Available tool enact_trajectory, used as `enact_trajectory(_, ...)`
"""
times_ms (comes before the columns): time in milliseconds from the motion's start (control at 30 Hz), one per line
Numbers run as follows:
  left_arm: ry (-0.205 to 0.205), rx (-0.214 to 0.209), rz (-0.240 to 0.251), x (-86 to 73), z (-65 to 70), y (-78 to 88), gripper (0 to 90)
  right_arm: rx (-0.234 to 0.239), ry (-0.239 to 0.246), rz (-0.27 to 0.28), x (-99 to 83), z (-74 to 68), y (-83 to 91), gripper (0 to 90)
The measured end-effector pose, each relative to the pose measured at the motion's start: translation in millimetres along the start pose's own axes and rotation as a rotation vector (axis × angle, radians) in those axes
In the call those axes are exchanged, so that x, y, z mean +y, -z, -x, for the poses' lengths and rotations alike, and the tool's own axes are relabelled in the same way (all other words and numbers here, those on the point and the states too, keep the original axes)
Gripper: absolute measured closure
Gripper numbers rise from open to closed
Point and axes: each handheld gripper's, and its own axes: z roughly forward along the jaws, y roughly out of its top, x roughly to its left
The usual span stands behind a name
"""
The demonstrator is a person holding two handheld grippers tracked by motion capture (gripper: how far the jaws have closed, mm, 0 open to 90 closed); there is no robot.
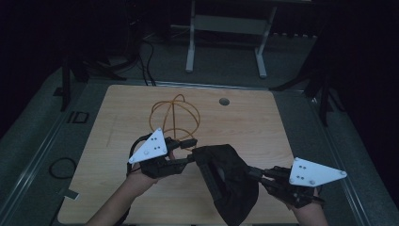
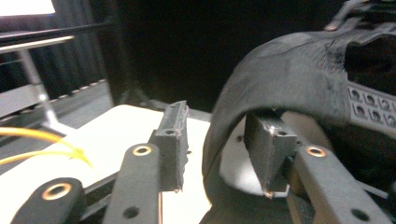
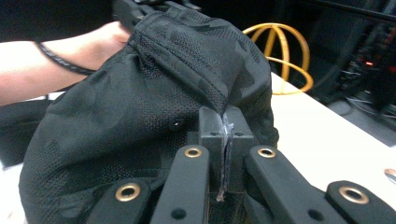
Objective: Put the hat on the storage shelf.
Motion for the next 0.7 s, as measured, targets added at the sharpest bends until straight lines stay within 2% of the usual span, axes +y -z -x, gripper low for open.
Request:
enact_trajectory(33, -0.001, 0.005, -0.002, -0.1, -0.2, 0.9, 60.0, -0.016, -0.002, -0.001, 0.0, 1.3, 1.8, 88.9)
enact_trajectory(67, -0.010, 0.036, -0.007, -0.7, 0.4, 3.0, 60.0, -0.033, -0.018, 0.004, 0.1, 4.2, 3.9, 88.9)
enact_trajectory(167, -0.011, 0.042, -0.008, -2.1, 0.7, 5.5, 60.0, -0.059, -0.027, 0.009, 0.3, 7.2, 6.4, 88.9)
enact_trajectory(200, -0.016, 0.055, -0.017, -2.8, 0.8, 6.5, 60.0, -0.085, -0.033, 0.018, 1.2, 10.6, 9.3, 88.9)
enact_trajectory(233, -0.018, 0.060, -0.020, -3.5, 1.0, 6.9, 60.0, -0.085, -0.033, 0.018, 1.2, 10.6, 9.3, 88.9)
enact_trajectory(267, -0.027, 0.082, -0.033, -5.2, 1.6, 7.7, 60.0, -0.118, -0.042, 0.020, 2.7, 12.9, 11.2, 88.9)
enact_trajectory(367, -0.030, 0.104, -0.053, -7.9, 2.2, 8.3, 60.0, -0.135, -0.048, 0.024, 4.5, 15.8, 12.7, 88.9)
enact_trajectory(400, -0.030, 0.127, -0.069, -11.9, 2.1, 8.8, 59.9, -0.166, -0.054, 0.020, 6.2, 19.2, 13.1, 88.9)
enact_trajectory(433, -0.030, 0.127, -0.069, -11.9, 2.1, 8.8, 58.2, -0.166, -0.054, 0.020, 6.2, 19.2, 13.1, 88.9)
enact_trajectory(467, -0.034, 0.143, -0.086, -17.3, 0.3, 9.8, 56.6, -0.201, -0.065, 0.024, 7.9, 23.8, 13.0, 88.9)
enact_trajectory(600, -0.023, 0.163, -0.093, -23.4, -2.4, 13.9, 51.9, -0.229, -0.072, 0.024, 9.7, 30.2, 11.3, 88.9)
enact_trajectory(633, -0.025, 0.183, -0.099, -25.3, -2.6, 15.4, 49.6, -0.247, -0.070, 0.019, 10.5, 32.1, 10.2, 88.9)
enact_trajectory(667, -0.010, 0.185, -0.101, -29.5, -3.7, 18.7, 44.1, -0.273, -0.066, 0.016, 12.5, 36.3, 7.5, 88.9)
enact_trajectory(700, -0.010, 0.185, -0.101, -29.5, -3.7, 18.7, 41.1, -0.273, -0.066, 0.016, 12.5, 36.3, 7.5, 88.9)
